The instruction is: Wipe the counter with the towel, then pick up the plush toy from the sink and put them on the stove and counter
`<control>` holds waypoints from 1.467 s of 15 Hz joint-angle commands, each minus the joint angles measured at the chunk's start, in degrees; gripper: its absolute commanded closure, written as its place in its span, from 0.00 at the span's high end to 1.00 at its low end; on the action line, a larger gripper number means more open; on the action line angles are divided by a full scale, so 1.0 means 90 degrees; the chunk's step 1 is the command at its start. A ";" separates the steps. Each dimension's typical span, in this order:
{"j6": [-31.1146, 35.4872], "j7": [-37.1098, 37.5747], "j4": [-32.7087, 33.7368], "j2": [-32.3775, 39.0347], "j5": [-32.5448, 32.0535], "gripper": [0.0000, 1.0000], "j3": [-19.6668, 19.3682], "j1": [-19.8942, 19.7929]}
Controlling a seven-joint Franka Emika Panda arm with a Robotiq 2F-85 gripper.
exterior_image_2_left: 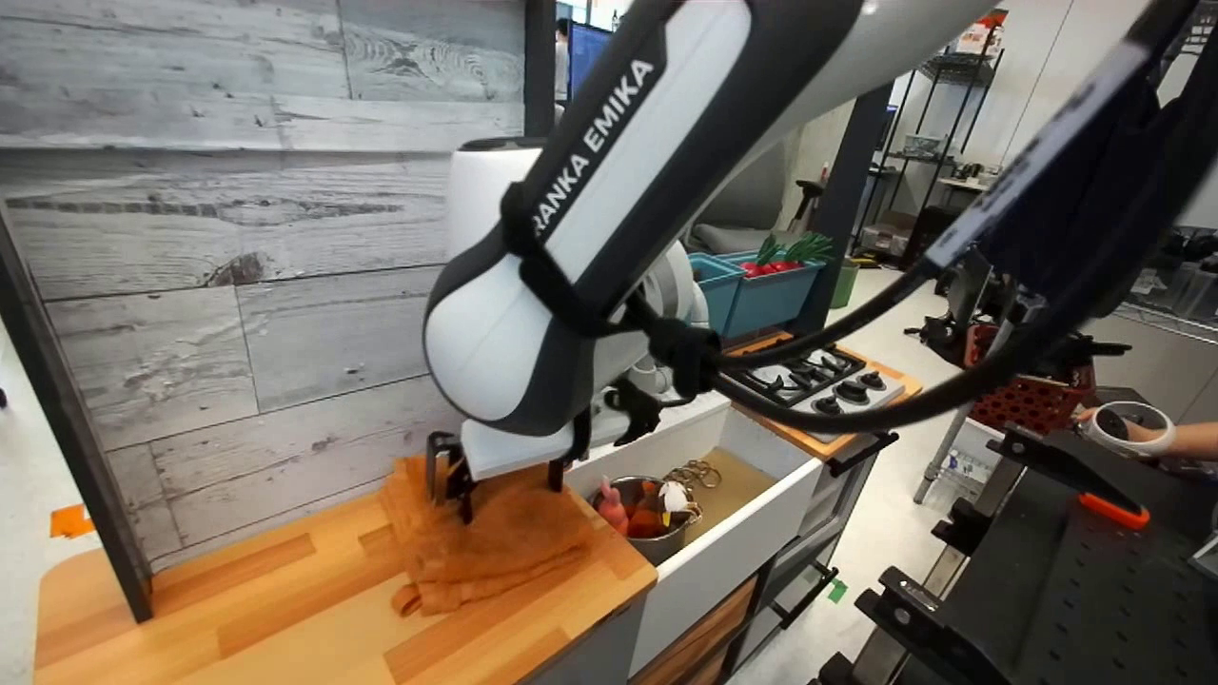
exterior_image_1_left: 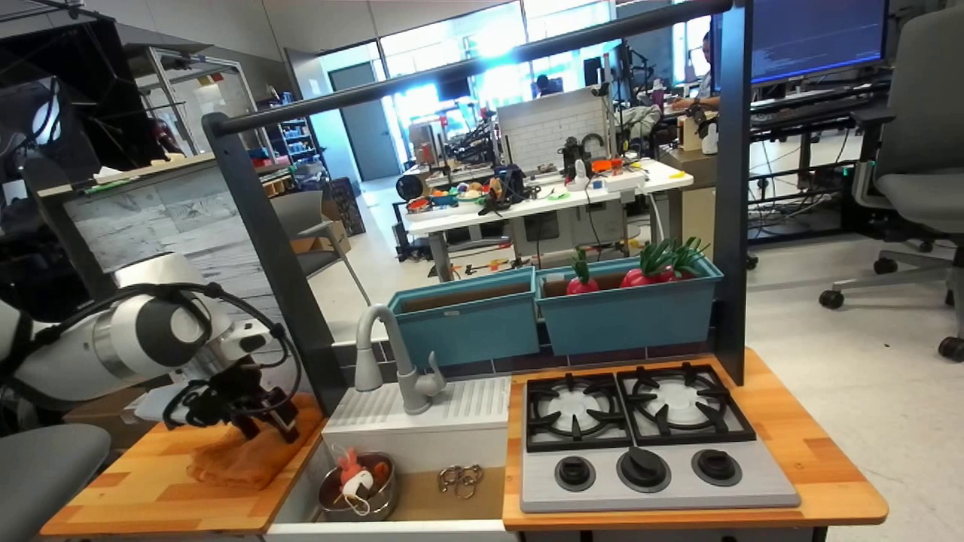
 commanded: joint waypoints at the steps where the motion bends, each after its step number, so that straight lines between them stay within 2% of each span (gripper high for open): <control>1: -0.0180 0.0082 0.0253 0.0230 0.0079 1.00 0.0057 -0.0152; 4: -0.0216 -0.0073 0.0284 0.0317 -0.0005 1.00 0.0330 0.0061; 7: -0.0203 -0.0125 0.0474 0.0416 -0.0180 1.00 0.0506 0.0599; 12: -0.0832 0.0155 0.1848 0.1031 -0.0335 1.00 0.0317 0.1355; 15: -0.1265 0.0417 0.2724 0.1462 -0.0356 1.00 0.0034 0.1401; 19: -0.1578 0.0806 0.3357 0.1785 -0.0258 1.00 -0.0448 0.1022; 22: -0.1984 0.0857 0.3319 0.1773 -0.0445 1.00 -0.0304 0.0670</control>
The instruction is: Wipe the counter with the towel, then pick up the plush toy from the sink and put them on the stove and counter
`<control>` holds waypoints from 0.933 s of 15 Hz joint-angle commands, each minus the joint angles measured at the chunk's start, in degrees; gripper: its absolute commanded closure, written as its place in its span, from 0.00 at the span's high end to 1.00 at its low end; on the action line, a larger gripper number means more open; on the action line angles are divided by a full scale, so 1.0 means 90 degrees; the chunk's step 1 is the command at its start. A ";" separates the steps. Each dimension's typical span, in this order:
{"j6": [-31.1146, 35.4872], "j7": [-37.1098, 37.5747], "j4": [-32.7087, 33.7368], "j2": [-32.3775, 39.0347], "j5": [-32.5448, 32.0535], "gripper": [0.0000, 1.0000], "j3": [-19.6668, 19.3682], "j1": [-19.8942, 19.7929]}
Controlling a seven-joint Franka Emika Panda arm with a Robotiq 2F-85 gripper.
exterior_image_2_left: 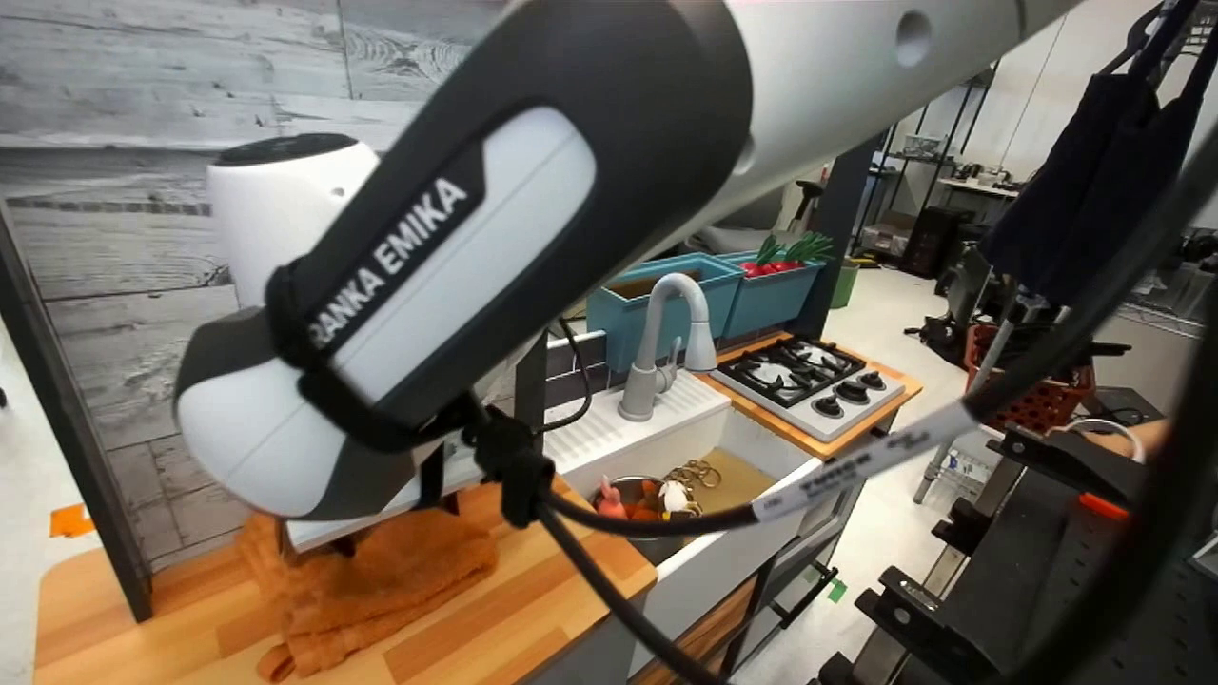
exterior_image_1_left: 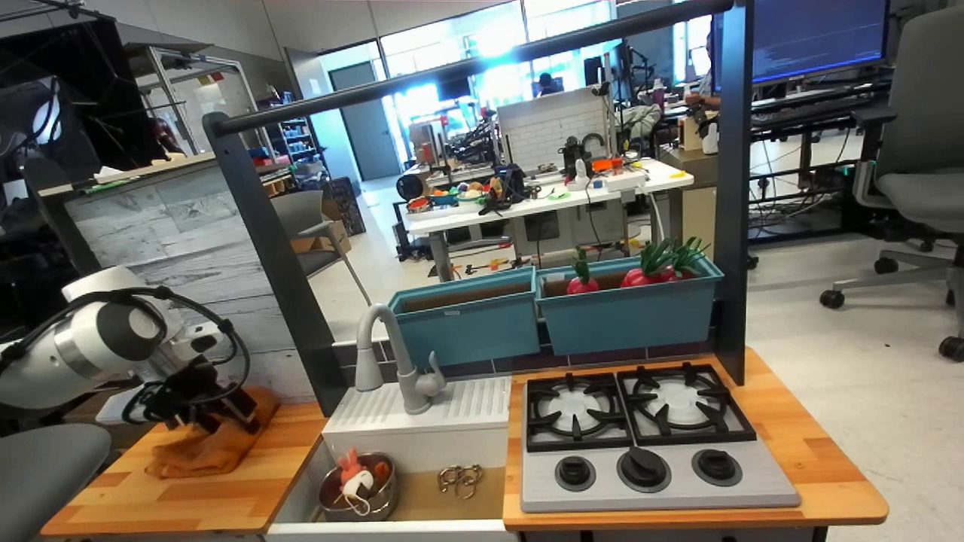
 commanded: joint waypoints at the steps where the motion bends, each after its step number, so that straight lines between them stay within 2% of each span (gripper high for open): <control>1: -0.0601 -0.0051 0.0133 0.0162 0.0000 1.00 0.0000 -0.0227; 3: -0.0636 -0.0313 -0.0697 -0.0244 0.0042 1.00 0.0184 -0.0307; 8: -0.0083 -0.1142 -0.1835 -0.0868 0.0028 1.00 0.0658 -0.0232; 11: 0.0279 -0.1500 -0.1867 -0.0904 0.0031 1.00 0.1079 -0.0093; 14: 0.0101 -0.1465 -0.1374 -0.0625 -0.0097 1.00 0.1301 0.0078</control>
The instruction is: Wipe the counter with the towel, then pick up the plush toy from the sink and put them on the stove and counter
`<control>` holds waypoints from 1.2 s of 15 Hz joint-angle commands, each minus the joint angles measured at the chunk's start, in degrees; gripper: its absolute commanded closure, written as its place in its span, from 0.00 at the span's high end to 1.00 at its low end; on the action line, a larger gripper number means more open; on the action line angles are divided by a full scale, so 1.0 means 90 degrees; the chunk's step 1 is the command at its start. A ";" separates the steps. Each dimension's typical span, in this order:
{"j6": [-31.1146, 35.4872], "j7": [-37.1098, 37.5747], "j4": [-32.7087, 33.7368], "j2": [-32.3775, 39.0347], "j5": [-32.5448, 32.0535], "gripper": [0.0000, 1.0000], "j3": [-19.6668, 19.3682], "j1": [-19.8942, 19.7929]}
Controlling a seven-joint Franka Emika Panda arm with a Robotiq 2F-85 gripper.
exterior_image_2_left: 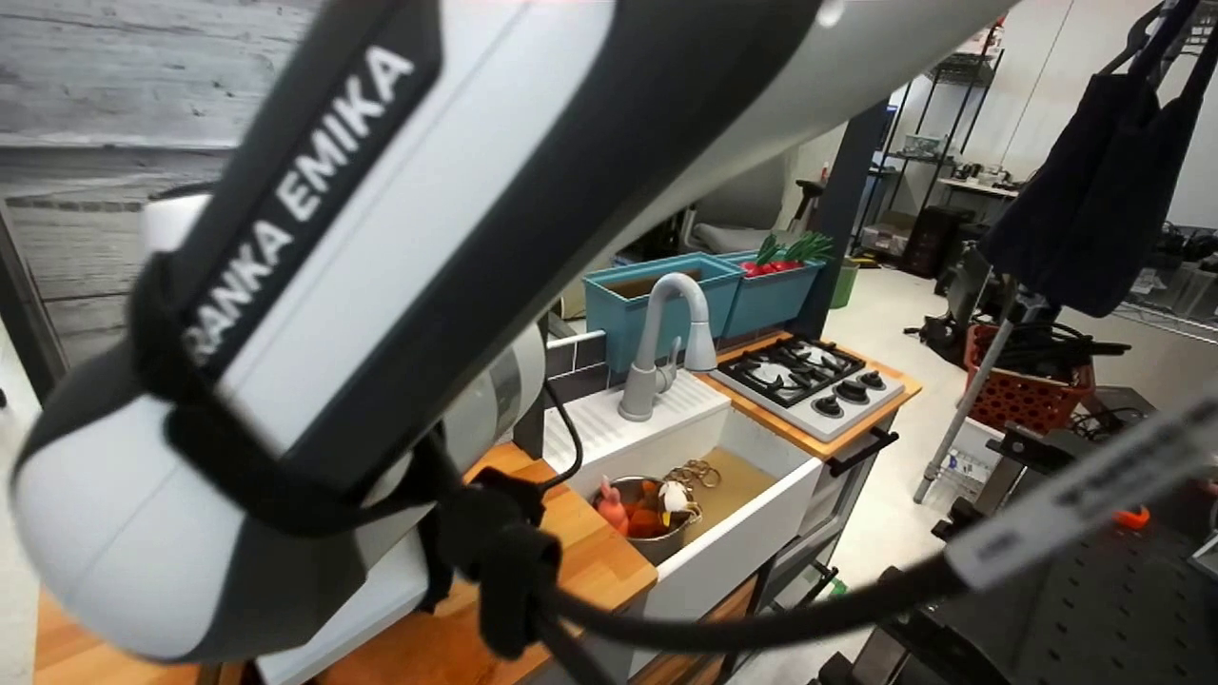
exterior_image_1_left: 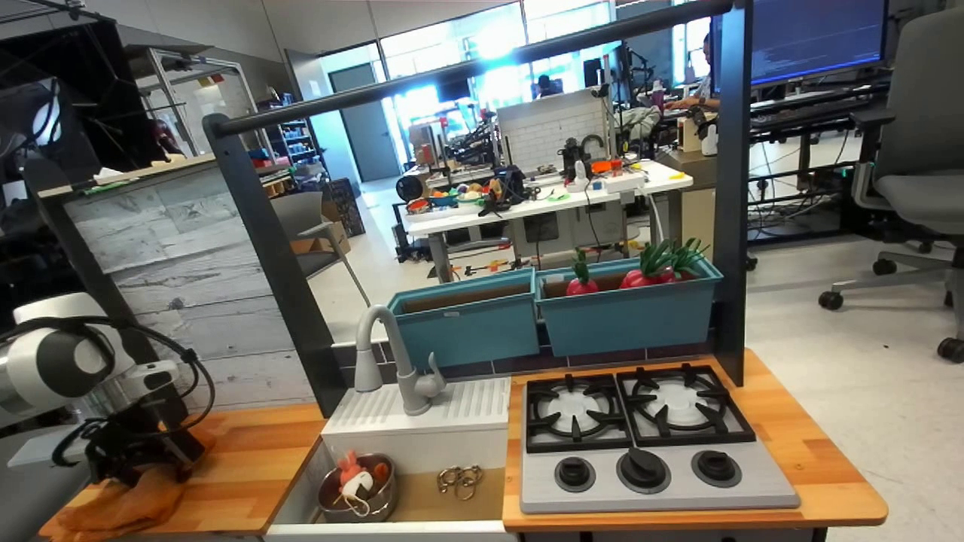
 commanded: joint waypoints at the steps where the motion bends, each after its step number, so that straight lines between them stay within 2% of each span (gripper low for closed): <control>1: -0.0031 -0.0025 0.0374 0.0245 -0.0090 1.00 0.0188 0.0128; 4: -0.0093 0.0155 0.0418 0.0229 -0.0146 1.00 -0.0109 0.0106; 8: 0.0072 0.0351 -0.0310 -0.0257 -0.0122 1.00 -0.0761 -0.0023; 11: 0.0081 0.0467 -0.1135 -0.0697 0.0015 1.00 -0.1032 -0.0222; 14: 0.0258 0.0440 -0.1910 -0.1050 0.0205 1.00 -0.1007 -0.0524; 15: 0.0296 0.0484 -0.2019 -0.1111 0.0053 1.00 -0.0825 -0.0692; 18: 0.0476 0.0332 -0.2179 -0.1175 0.0044 1.00 -0.0543 -0.0727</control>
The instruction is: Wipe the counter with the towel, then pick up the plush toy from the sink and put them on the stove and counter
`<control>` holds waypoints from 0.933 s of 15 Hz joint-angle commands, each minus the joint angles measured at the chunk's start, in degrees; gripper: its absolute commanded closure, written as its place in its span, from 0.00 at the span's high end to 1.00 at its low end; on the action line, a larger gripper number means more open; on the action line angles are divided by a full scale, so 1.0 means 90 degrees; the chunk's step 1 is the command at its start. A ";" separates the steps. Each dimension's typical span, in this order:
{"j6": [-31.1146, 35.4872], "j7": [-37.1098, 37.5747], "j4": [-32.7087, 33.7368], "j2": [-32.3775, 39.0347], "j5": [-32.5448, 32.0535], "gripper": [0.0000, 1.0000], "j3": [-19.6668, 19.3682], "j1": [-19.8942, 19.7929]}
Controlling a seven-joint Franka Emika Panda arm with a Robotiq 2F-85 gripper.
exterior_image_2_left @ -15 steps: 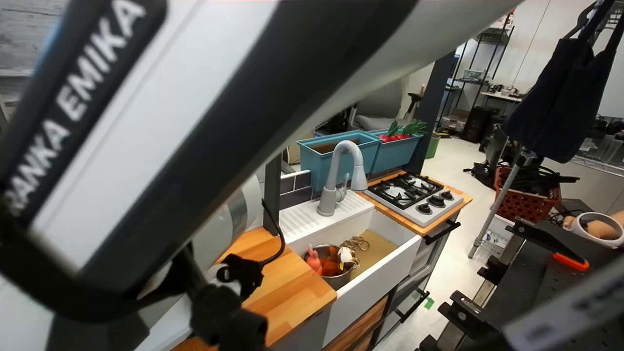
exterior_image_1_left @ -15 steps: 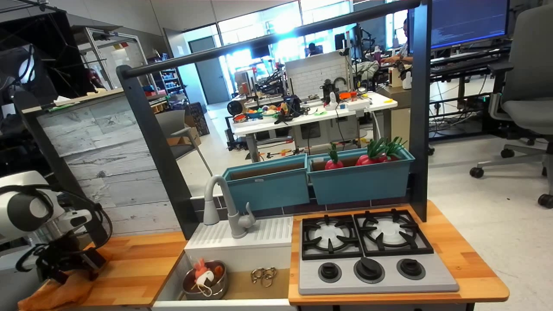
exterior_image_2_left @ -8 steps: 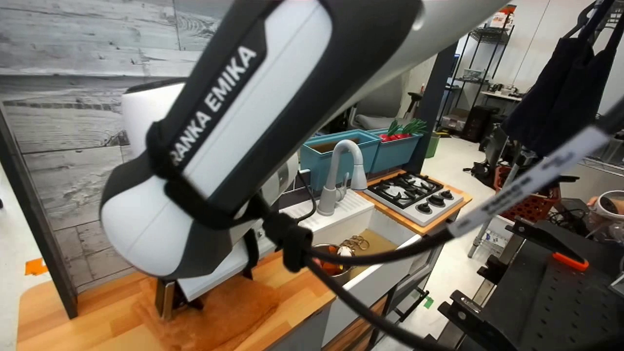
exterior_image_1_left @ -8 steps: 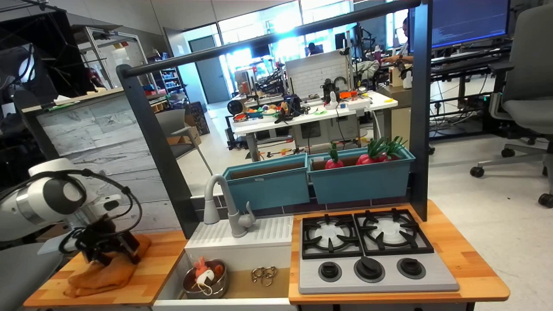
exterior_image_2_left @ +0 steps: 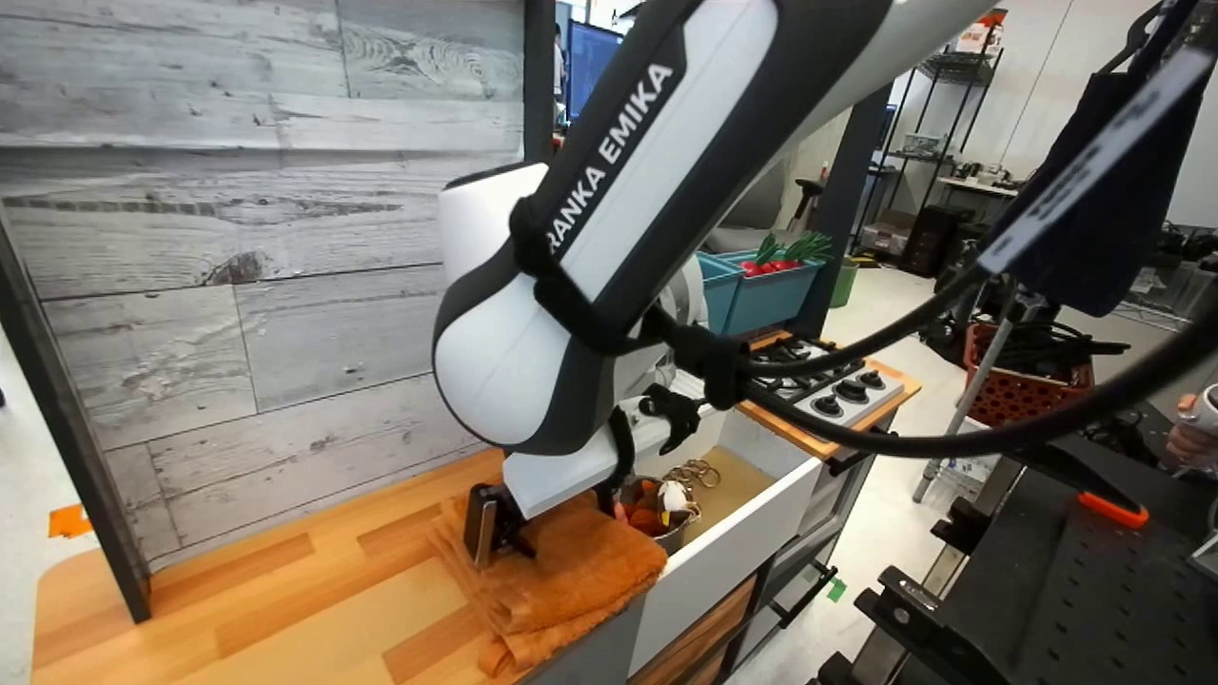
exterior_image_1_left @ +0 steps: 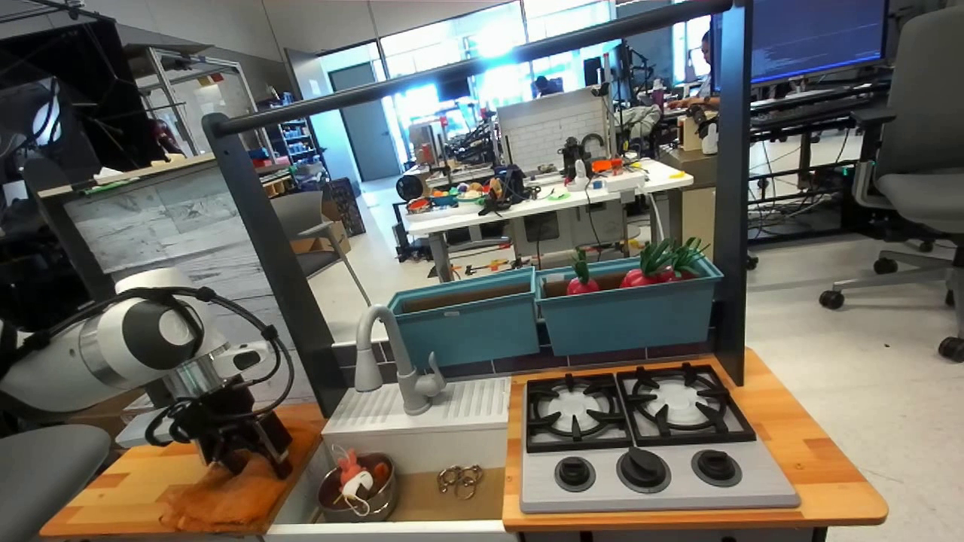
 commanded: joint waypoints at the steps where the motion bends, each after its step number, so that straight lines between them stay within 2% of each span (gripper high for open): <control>1: 0.0362 -0.0078 -0.0386 -0.0243 -0.0060 1.00 0.0454 0.0005; 3: 0.0354 -0.0088 -0.0086 -0.0116 -0.0080 1.00 0.0638 0.0104; 6: 0.0369 0.0064 0.0358 0.0001 -0.0138 1.00 0.0626 0.0303; 10: 0.0585 0.0152 0.0676 0.0021 -0.0040 1.00 0.0598 0.0231; 13: 0.0315 0.0121 0.0379 -0.0359 -0.0063 1.00 0.0591 0.0205; 14: 0.0092 0.0192 0.0002 -0.0682 -0.0055 1.00 0.0557 0.0216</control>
